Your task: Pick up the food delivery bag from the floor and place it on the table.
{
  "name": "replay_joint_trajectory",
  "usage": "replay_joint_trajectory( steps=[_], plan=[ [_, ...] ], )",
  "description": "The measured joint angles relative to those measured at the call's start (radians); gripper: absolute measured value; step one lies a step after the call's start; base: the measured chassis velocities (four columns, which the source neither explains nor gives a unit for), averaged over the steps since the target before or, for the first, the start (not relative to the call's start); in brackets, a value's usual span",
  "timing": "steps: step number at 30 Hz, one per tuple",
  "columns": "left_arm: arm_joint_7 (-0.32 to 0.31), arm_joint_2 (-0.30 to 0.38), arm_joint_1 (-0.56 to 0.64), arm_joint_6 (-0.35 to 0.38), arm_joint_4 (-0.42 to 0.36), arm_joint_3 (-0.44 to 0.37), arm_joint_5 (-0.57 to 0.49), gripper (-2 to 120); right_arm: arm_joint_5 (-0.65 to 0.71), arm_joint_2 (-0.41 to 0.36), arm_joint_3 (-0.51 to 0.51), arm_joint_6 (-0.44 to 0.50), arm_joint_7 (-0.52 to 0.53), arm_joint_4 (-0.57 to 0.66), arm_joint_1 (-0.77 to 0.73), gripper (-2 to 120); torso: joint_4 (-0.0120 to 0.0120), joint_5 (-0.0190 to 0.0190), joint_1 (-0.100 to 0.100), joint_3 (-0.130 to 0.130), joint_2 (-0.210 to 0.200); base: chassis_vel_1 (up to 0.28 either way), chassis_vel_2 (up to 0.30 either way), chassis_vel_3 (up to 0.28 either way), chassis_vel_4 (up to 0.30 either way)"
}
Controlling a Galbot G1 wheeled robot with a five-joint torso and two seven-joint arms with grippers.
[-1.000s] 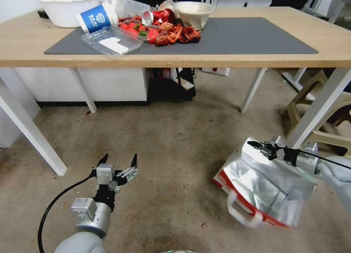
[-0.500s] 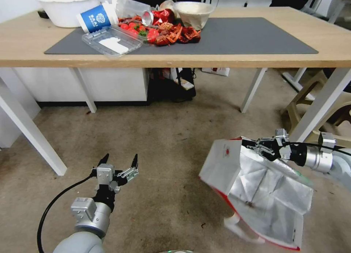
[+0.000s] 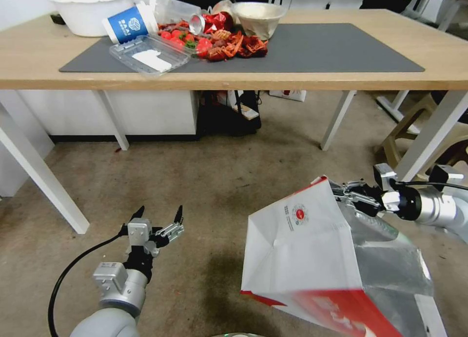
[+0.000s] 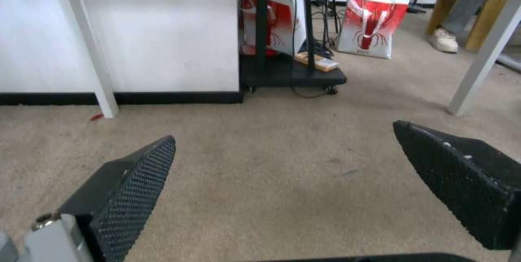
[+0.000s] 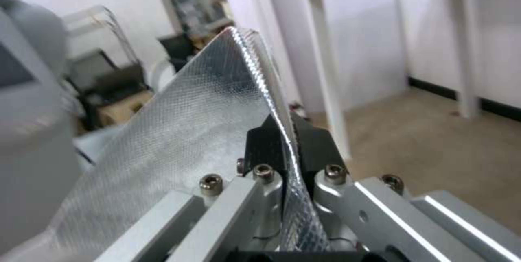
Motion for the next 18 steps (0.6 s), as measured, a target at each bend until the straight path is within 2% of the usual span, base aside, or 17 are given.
replay_joint_trajectory(
  steps=[5, 18],
  plan=[
    [-0.008, -0.004, 0.001, 0.008, -0.012, 0.002, -0.006, 100, 0.095, 0.013, 0.01, -0.048, -0.033, 0.037, -0.021, 0, -0.0001, -0.0002, 0.0, 0.0, 0.0, 0.0, 0.0, 0.0, 0.0],
    [-0.039, -0.008, 0.006, -0.003, -0.029, -0.002, -0.014, 100, 0.107, 0.022, 0.012, -0.05, -0.02, 0.067, -0.04, 0, -0.0001, -0.0001, 0.0, 0.001, 0.001, 0.0, 0.0, 0.0, 0.0]
  ],
)
